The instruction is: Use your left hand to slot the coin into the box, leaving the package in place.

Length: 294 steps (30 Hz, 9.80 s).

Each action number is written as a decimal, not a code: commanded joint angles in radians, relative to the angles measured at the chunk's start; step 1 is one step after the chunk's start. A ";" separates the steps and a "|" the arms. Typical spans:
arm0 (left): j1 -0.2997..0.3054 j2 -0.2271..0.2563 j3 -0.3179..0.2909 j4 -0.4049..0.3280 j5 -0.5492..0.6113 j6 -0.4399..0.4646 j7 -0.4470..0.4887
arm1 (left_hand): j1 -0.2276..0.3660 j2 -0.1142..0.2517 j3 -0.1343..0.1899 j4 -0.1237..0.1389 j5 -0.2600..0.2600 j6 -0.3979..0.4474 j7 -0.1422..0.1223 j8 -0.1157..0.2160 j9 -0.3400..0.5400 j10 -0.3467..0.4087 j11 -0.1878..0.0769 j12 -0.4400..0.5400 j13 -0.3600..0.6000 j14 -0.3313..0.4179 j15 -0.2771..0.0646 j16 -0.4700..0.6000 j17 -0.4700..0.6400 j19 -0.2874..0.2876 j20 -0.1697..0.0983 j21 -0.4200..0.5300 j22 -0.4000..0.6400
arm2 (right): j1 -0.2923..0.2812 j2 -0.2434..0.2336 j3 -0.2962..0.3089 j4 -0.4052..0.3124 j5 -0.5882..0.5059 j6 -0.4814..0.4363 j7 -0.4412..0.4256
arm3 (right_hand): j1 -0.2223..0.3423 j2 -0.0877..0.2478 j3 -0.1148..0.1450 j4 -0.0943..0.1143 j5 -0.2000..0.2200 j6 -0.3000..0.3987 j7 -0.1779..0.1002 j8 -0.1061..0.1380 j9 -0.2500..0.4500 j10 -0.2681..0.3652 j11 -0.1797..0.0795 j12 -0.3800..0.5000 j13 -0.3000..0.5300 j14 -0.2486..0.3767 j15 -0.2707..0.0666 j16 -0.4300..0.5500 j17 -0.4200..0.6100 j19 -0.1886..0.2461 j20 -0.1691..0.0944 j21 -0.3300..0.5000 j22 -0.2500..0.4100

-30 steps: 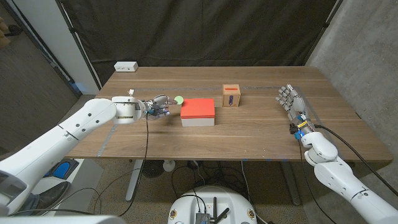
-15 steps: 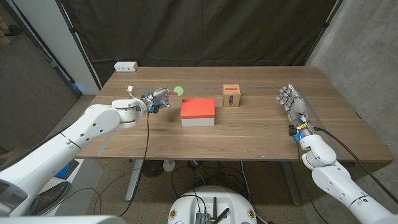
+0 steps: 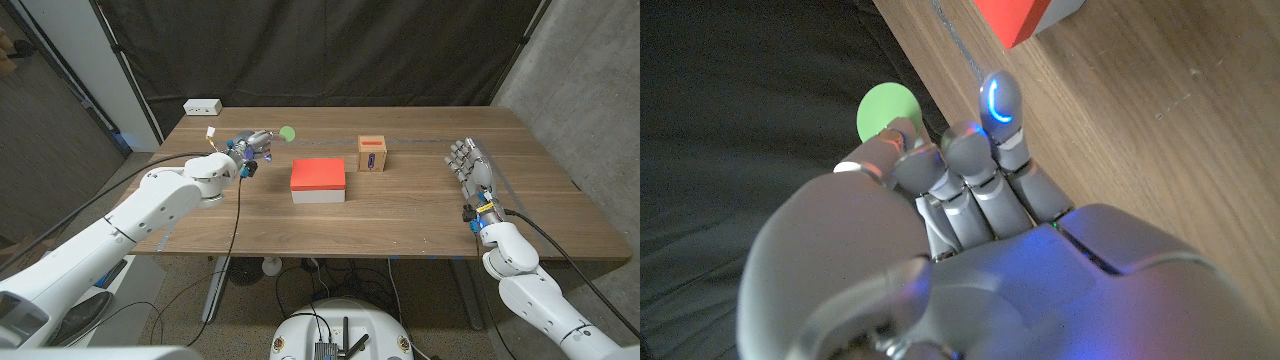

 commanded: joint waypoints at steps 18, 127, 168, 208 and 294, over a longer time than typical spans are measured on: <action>-0.168 -0.048 0.105 -0.053 0.419 0.162 -0.095 | 0.008 -0.010 -0.001 0.007 0.001 0.054 0.035 0.002 -0.006 0.004 -0.002 0.019 0.009 0.000 0.000 0.007 0.005 -0.006 -0.052 0.020 -0.013 | -0.069 0.028 0.017 -0.053 -0.015 0.034 -0.023 | 0.008 0.001 -0.003 -0.002 0.005 0.010 0.000 0.003 0.003 0.008 0.003 0.000 0.005 0.009 0.000 -0.002 0.000 0.005 0.003 -0.001 0.003; -0.723 -0.551 0.805 0.447 1.398 0.410 -0.607 | -0.013 -0.014 0.002 0.008 0.002 0.062 0.022 0.003 -0.019 0.003 -0.010 0.025 0.012 0.004 0.000 0.010 0.024 -0.010 -0.052 0.022 -0.019 | -0.108 0.063 0.040 -0.027 -0.002 0.072 -0.024 | 0.011 0.004 -0.008 -0.001 0.005 0.010 0.000 0.001 0.004 0.012 0.000 -0.002 0.006 0.012 -0.001 -0.002 -0.001 0.007 0.001 -0.002 0.003; -0.709 -0.639 0.811 0.616 1.399 0.289 -0.539 | -0.011 -0.014 0.005 0.008 0.002 0.066 0.024 0.003 -0.019 0.001 -0.006 0.027 0.017 0.004 0.000 0.008 0.026 -0.010 -0.051 0.024 -0.018 | -0.103 0.062 0.052 -0.003 0.002 0.078 -0.025 | 0.013 0.005 -0.009 -0.001 0.005 0.008 0.002 0.000 0.004 0.012 0.002 -0.002 0.006 0.010 0.001 -0.003 -0.001 0.006 0.002 -0.003 0.003; -0.707 -0.681 0.809 0.705 1.361 0.249 -0.497 | -0.008 -0.014 0.005 0.008 0.002 0.062 0.021 0.004 -0.016 -0.005 -0.007 0.027 0.024 -0.001 0.000 0.003 0.028 -0.012 -0.052 0.023 -0.022 | -0.111 0.067 0.057 0.005 0.013 0.077 -0.025 | 0.013 0.006 -0.011 -0.001 0.005 0.008 0.002 0.000 0.004 0.012 0.001 -0.002 0.006 0.012 0.000 -0.003 -0.001 0.006 0.003 -0.003 0.003; -0.681 -0.631 0.762 0.633 1.308 0.235 -0.459 | -0.089 -0.059 -0.018 0.016 0.006 -0.024 0.016 -0.007 -0.054 0.009 -0.012 0.018 0.016 0.010 0.000 -0.005 0.021 0.003 -0.051 0.015 -0.035 | -0.081 0.056 0.042 0.014 0.004 0.062 -0.023 | 0.014 0.006 -0.014 0.000 0.006 0.017 -0.002 0.003 0.004 0.014 0.000 -0.002 0.006 0.013 0.005 -0.002 0.000 0.006 0.011 -0.002 0.003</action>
